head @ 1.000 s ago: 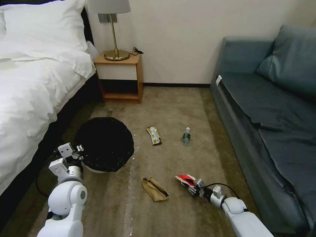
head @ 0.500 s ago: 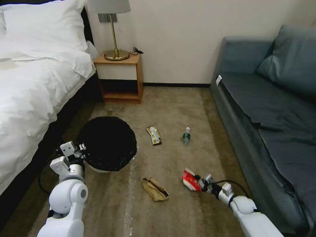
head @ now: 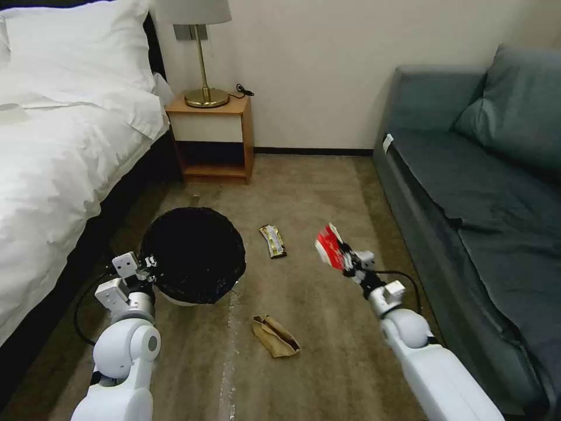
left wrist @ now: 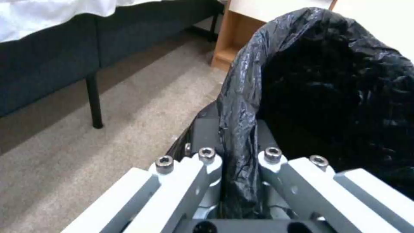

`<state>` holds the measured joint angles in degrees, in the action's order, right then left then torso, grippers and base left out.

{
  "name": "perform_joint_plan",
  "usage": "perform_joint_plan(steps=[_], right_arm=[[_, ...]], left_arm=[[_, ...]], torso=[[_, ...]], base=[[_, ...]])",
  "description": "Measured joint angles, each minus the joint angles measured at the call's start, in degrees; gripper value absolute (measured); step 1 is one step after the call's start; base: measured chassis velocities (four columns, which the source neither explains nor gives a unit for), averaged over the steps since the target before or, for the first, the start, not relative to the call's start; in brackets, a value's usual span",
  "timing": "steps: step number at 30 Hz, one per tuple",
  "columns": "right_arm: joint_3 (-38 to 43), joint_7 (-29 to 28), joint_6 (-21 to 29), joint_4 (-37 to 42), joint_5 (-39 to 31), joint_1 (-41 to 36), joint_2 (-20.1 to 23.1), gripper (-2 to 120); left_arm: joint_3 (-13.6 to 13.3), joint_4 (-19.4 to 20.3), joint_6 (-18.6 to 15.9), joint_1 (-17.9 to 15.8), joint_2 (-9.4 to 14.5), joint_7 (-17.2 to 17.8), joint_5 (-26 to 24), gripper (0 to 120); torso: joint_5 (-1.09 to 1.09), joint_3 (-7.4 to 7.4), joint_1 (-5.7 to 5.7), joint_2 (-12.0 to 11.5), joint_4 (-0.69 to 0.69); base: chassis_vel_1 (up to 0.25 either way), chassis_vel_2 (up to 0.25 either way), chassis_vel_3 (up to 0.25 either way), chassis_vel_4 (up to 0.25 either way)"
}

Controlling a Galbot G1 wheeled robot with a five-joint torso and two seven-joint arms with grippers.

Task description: Pick up the trash bin, then pick up the garbage on the floor and place it into the trash bin.

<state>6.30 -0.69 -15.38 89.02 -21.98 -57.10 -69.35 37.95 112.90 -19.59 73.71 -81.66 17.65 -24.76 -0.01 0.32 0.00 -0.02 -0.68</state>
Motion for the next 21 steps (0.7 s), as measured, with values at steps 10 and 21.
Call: perform_joint_plan(steps=[10,21], right_arm=[[-17.4,-7.0,2.1,5.2,-2.4,10.0,0.3,0],[-28.4,-8.4,4.3,5.9,-4.3,18.7,-1.6,0]], left_arm=[[-2.1,-1.5,0.6,-1.2,-0.6,-0.3,0.9,4],[-2.4,-1.9,0.5,-1.7,-0.9,-0.1,1.0,4]], torso=[[-0.01,0.0,0.0,0.0,-0.01],[-0.01,0.0,0.0,0.0,0.0]], base=[[0.0,0.0,0.0,0.0],[0.0,0.0,0.0,0.0]])
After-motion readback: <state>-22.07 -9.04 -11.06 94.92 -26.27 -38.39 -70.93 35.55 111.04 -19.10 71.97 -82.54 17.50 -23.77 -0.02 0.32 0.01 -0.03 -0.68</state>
